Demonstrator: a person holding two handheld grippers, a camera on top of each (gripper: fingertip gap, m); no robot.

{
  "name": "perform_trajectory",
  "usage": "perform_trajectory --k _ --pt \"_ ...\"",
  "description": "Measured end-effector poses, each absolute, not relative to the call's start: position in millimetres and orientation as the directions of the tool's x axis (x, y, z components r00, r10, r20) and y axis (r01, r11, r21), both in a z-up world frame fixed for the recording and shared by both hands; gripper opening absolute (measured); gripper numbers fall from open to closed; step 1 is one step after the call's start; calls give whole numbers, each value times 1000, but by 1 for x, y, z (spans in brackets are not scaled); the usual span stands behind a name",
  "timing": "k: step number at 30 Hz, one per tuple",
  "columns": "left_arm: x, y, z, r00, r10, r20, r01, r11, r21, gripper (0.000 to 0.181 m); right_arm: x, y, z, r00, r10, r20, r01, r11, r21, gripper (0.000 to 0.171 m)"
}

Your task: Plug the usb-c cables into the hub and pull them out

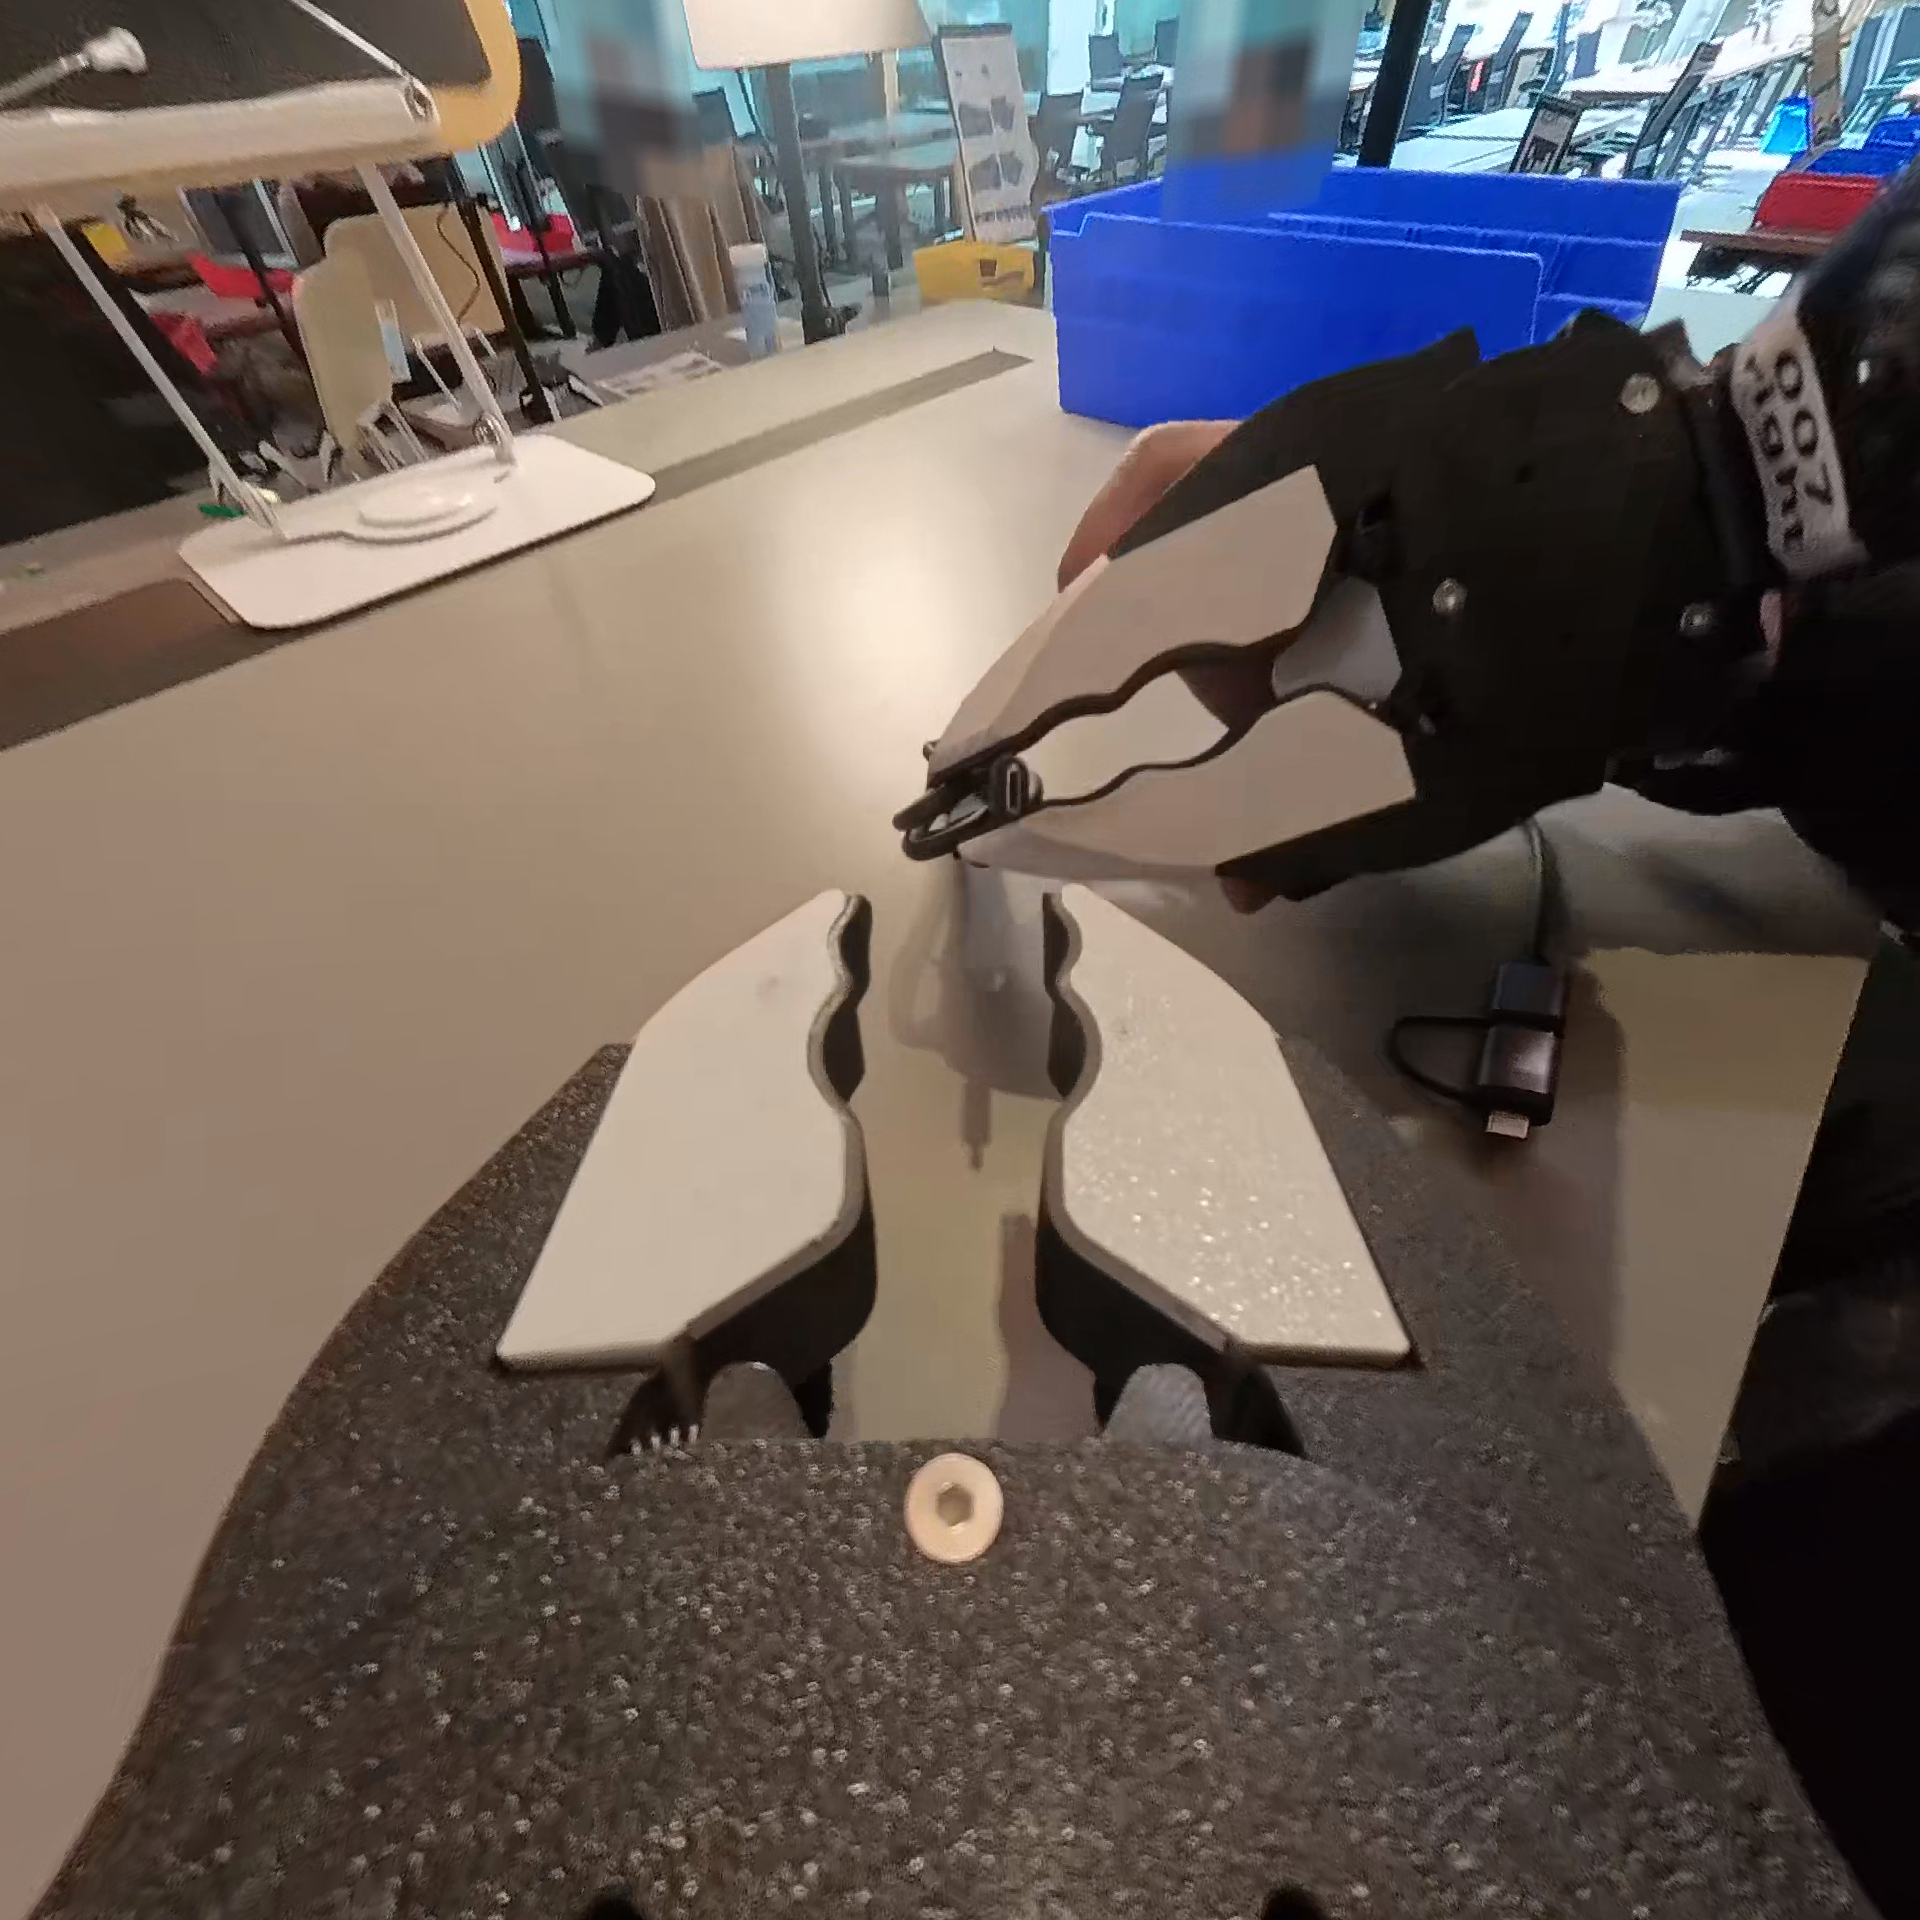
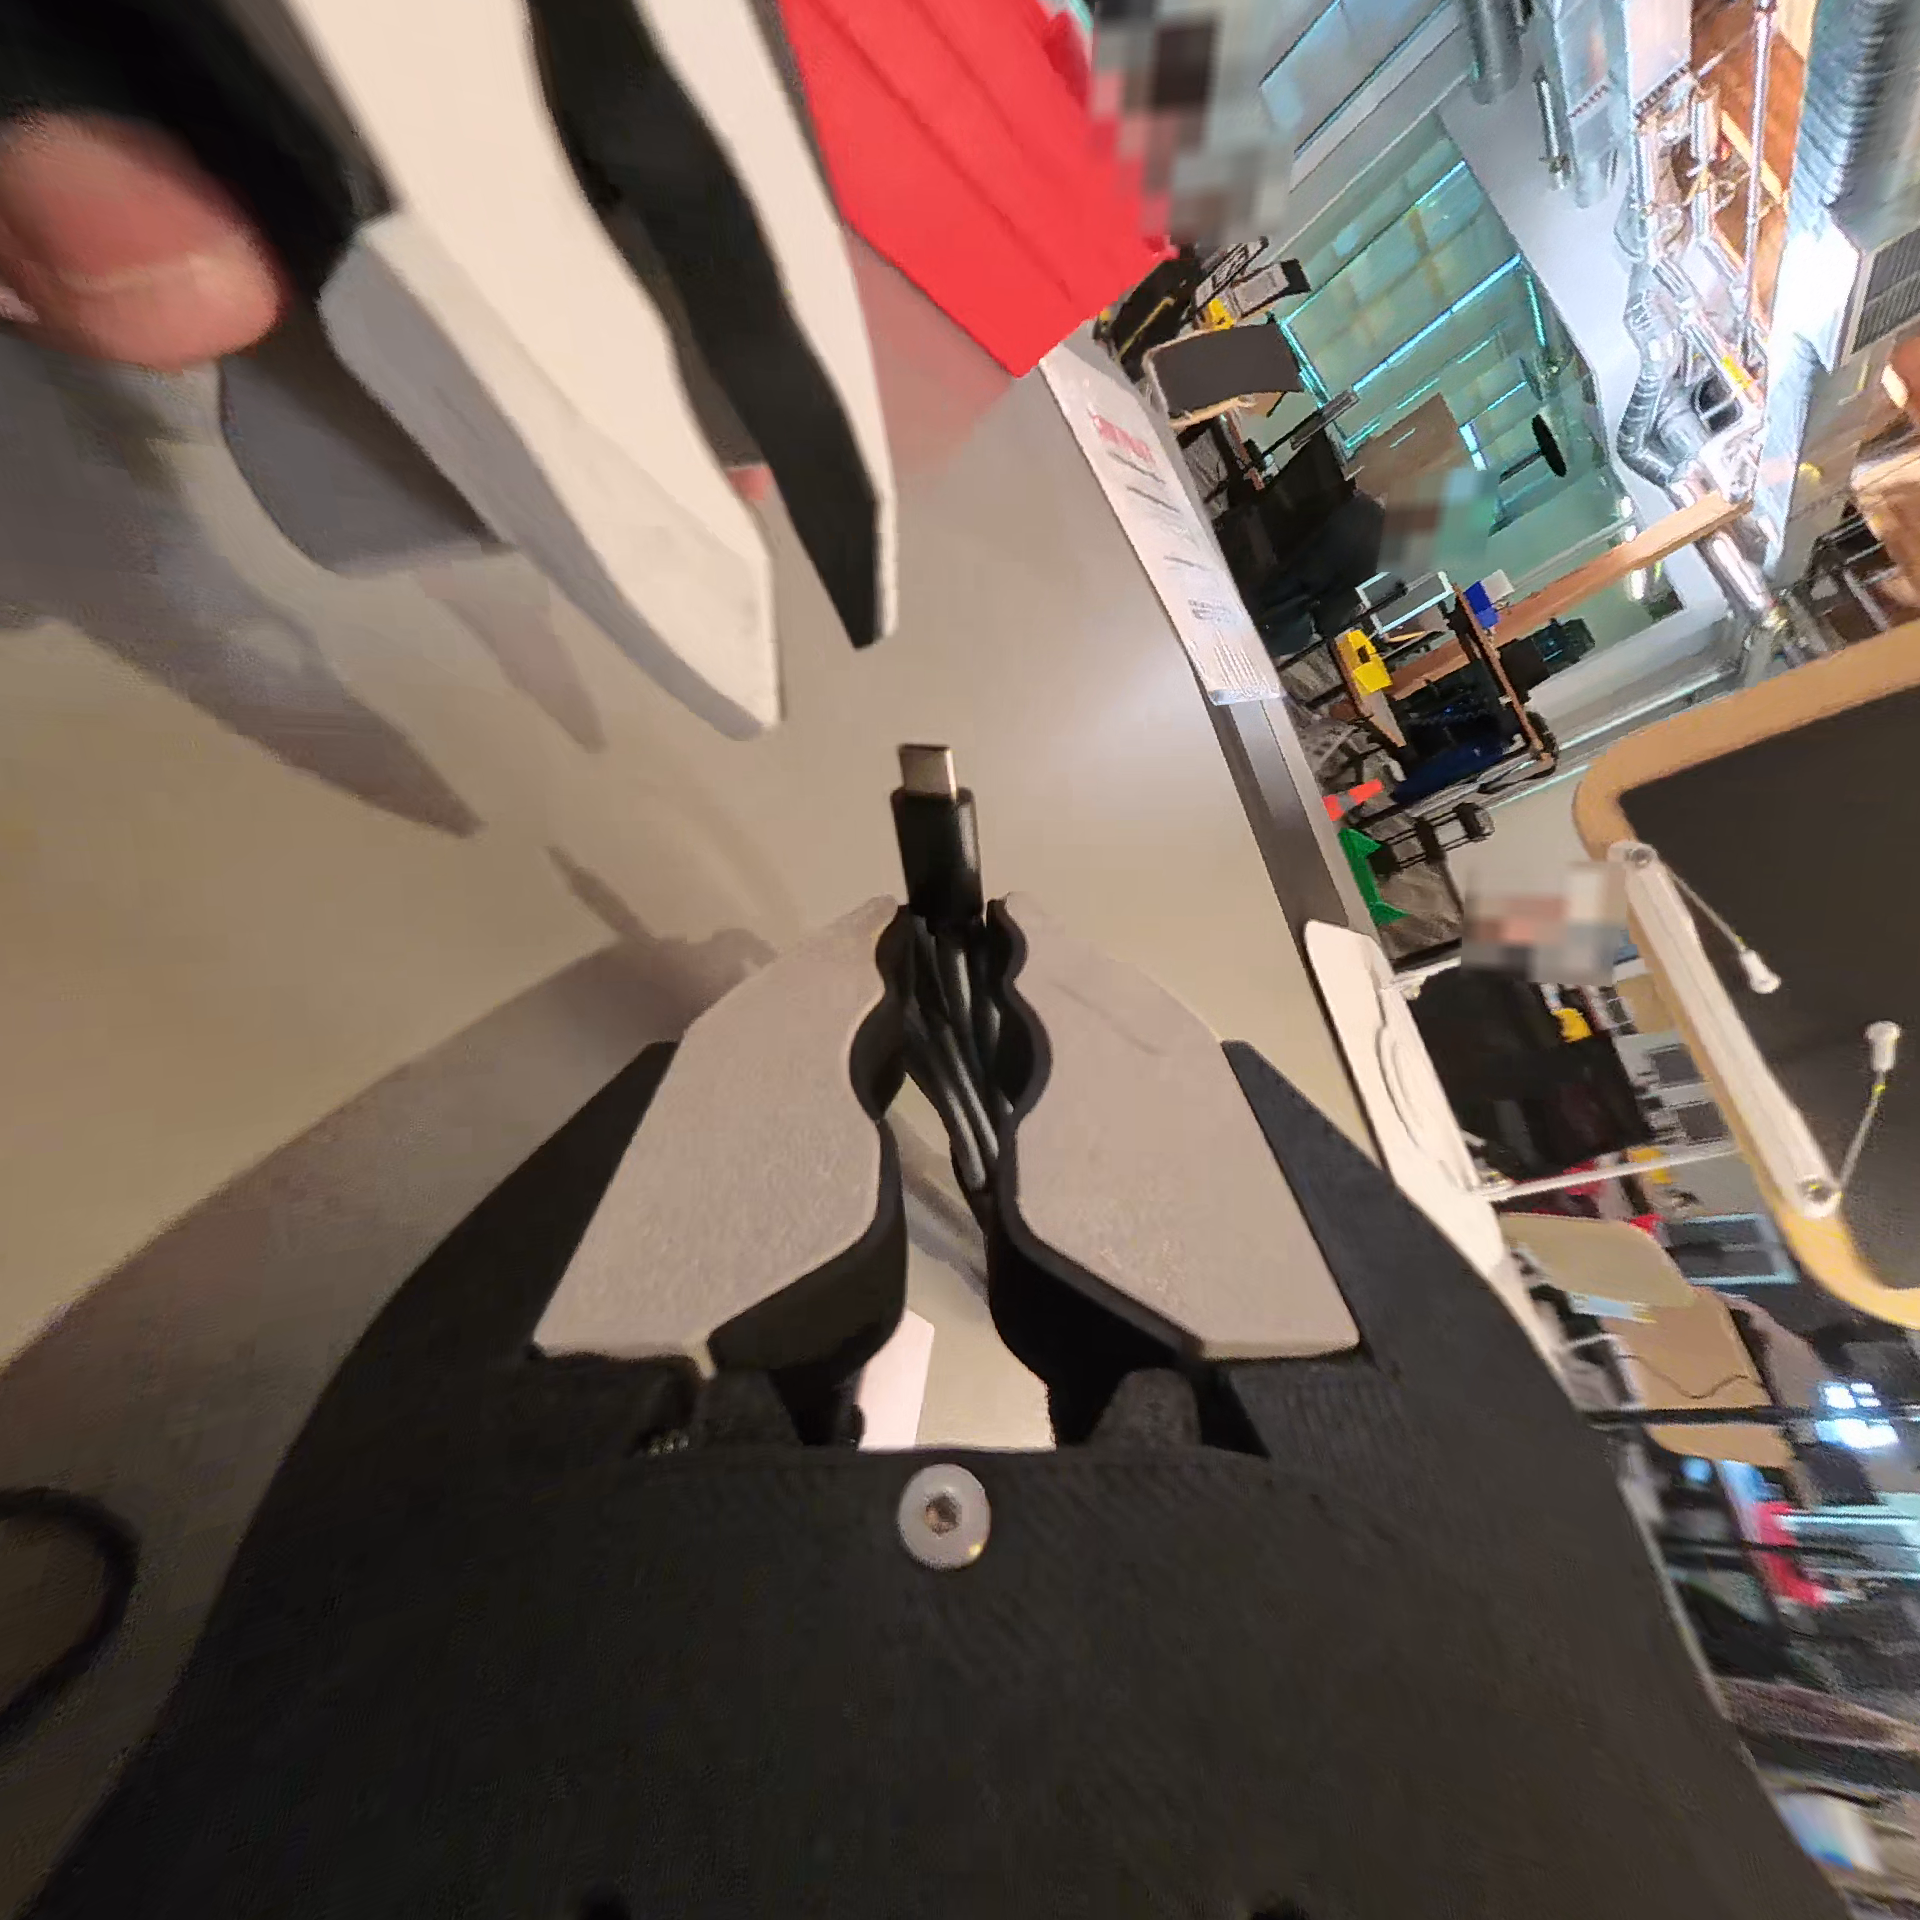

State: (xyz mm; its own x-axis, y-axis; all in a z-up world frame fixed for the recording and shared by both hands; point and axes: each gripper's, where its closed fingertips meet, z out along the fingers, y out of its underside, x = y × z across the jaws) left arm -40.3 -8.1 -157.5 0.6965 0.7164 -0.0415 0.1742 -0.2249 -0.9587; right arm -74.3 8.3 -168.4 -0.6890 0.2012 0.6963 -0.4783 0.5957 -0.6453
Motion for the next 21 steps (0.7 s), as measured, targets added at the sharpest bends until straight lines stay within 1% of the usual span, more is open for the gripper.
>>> perform_trajectory --k 1,5,9,11,13,16,19,21 --pt "-41 -8 -154 702 710 -58 152 -229 -961 34 -75 10 -163 -710 225 667 -459 570 -681 12" --pt "-42 -3 -130 737 666 -119 47 -226 -973 37 -71 10 -138 -837 268 478 -345 420 -840 10" --pt "-42 7 -103 800 569 -193 -66 -237 -969 41 -49 5 -117 -945 173 277 -232 239 -943 10" --pt "-37 16 -96 859 476 -187 -87 -225 -970 42 -39 4 -110 -971 117 207 -186 172 -967 10" --pt "-29 24 -93 913 376 -158 -92 -189 -978 40 -29 4 -107 -987 56 153 -145 123 -982 10" --pt "-24 29 -89 945 299 -131 -100 -115 -988 23 -22 5 -108 -995 5 96 -95 74 -993 10" --pt "-20 36 -89 962 253 -106 -91 -71 -993 11 -22 9 -107 -999 2 55 -55 41 -998 10" --pt "-17 42 -92 966 237 -106 -92 -72 -993 16 -21 12 -107 -998 0 57 -57 34 -998 10"
